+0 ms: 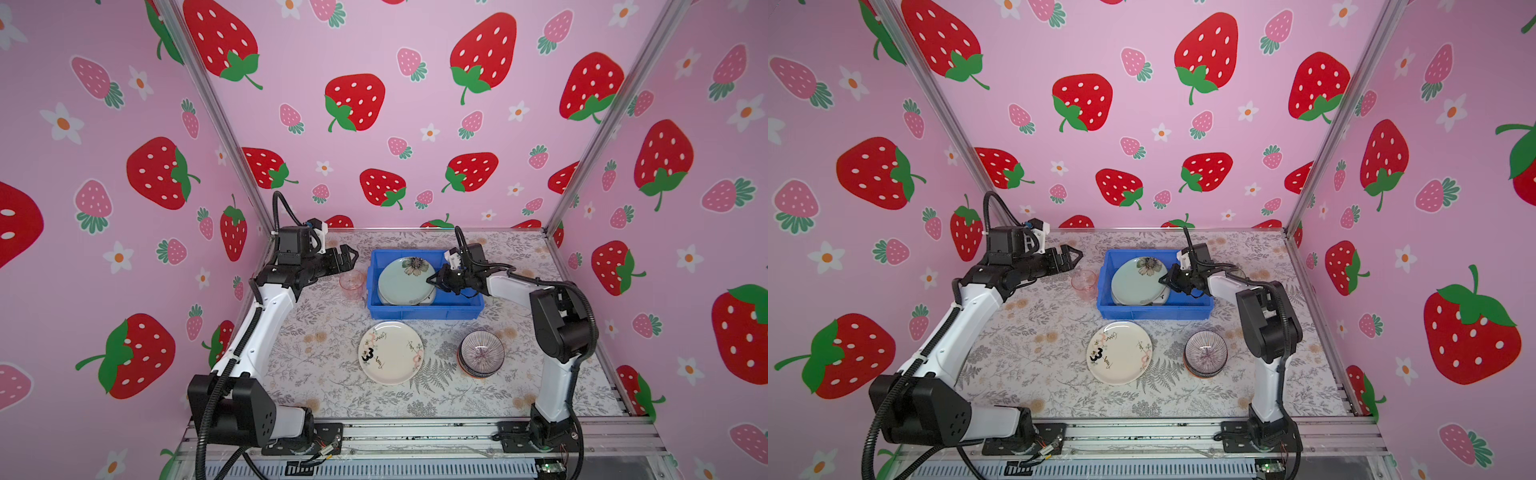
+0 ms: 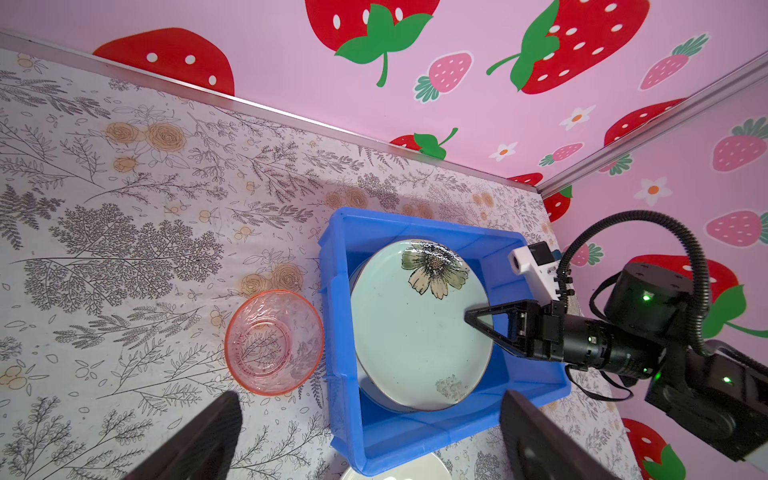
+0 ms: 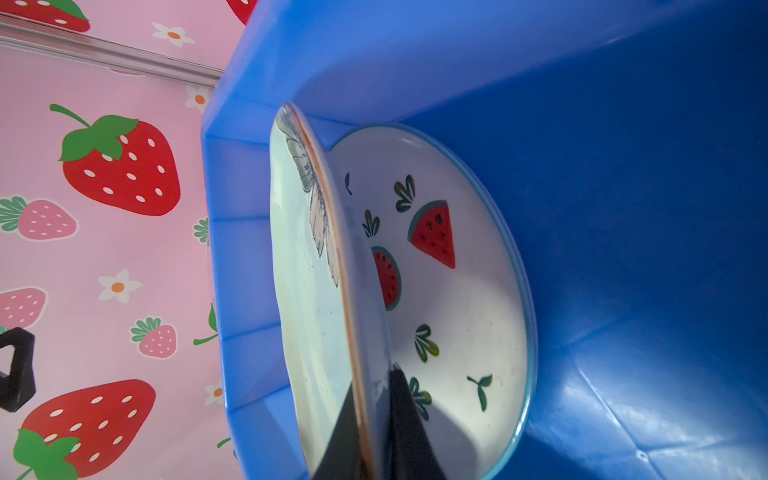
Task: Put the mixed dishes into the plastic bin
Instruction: 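Open both grippers to release the flower plate and raise them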
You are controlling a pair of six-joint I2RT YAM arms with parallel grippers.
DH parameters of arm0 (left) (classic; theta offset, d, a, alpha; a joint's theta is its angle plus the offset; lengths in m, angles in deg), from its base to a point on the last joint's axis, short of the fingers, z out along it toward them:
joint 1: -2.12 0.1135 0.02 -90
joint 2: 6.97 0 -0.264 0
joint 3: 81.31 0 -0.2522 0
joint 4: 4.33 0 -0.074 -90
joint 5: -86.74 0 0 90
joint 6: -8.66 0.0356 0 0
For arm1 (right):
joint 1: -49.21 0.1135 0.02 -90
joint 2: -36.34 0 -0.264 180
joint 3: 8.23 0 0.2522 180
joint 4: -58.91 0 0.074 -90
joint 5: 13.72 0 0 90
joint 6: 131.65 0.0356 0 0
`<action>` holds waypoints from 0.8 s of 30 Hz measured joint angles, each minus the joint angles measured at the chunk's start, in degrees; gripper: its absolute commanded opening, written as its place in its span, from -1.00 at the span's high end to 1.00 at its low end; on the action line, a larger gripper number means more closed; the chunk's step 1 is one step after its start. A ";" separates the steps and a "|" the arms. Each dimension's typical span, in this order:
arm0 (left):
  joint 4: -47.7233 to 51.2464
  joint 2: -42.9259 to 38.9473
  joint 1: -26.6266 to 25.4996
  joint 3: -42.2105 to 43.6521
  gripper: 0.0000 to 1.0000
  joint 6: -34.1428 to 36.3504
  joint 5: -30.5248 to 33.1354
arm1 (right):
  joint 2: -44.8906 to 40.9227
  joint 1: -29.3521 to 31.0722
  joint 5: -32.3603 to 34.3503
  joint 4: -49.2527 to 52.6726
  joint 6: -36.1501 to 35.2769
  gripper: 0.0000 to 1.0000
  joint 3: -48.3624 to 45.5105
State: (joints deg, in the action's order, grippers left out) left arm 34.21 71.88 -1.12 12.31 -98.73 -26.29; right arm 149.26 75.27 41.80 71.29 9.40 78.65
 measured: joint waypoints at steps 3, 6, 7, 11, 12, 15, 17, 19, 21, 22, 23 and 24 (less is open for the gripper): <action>0.00 0.00 0.00 0.00 -0.98 0.00 -0.02 | 0.52 0.00 -0.02 -0.48 0.11 1.00 0.00; 0.00 0.00 0.00 0.00 -0.98 -0.02 -0.04 | 1.18 0.00 0.00 -1.16 0.17 1.00 0.00; 0.00 0.00 0.00 0.00 -0.98 -0.02 -0.07 | 1.42 0.00 -0.02 -1.31 0.24 1.00 0.00; 0.00 0.00 0.00 0.02 -0.98 -0.02 -0.09 | 2.67 0.00 -0.02 -2.12 0.31 1.00 0.00; 0.00 0.00 0.00 0.02 -0.98 -0.02 -0.09 | 2.95 0.00 -0.02 -2.19 0.33 1.00 0.00; -0.02 0.04 0.00 0.02 -0.98 -0.02 -0.13 | 3.19 0.00 -0.26 -2.47 0.35 1.00 0.00; -0.02 0.04 0.00 0.02 -0.98 -0.04 -0.13 | 3.19 0.00 -0.26 -2.62 0.33 1.00 0.00; -0.02 0.04 0.00 0.02 -0.98 -0.04 -0.13 | 3.21 0.00 -0.26 -2.67 0.33 0.92 0.00; -0.02 0.04 0.00 0.02 -0.98 -0.07 -0.13 | 3.21 0.00 -0.26 -2.71 0.33 0.80 0.00; -0.02 0.07 0.00 0.04 -0.98 -0.07 -0.13 | 3.26 0.00 -0.26 -2.73 0.33 0.74 0.00; -0.02 0.04 0.00 0.04 -0.98 -0.07 -0.13 | 3.26 0.00 -0.39 -2.82 0.33 0.67 0.00; -0.02 0.07 0.00 0.04 -0.98 -0.07 -0.13 | 3.26 0.00 -0.48 -2.91 0.33 0.63 0.00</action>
State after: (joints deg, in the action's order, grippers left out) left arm 34.19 71.95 -1.12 12.36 -98.79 -26.42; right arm 152.52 75.27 41.32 68.38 9.73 78.65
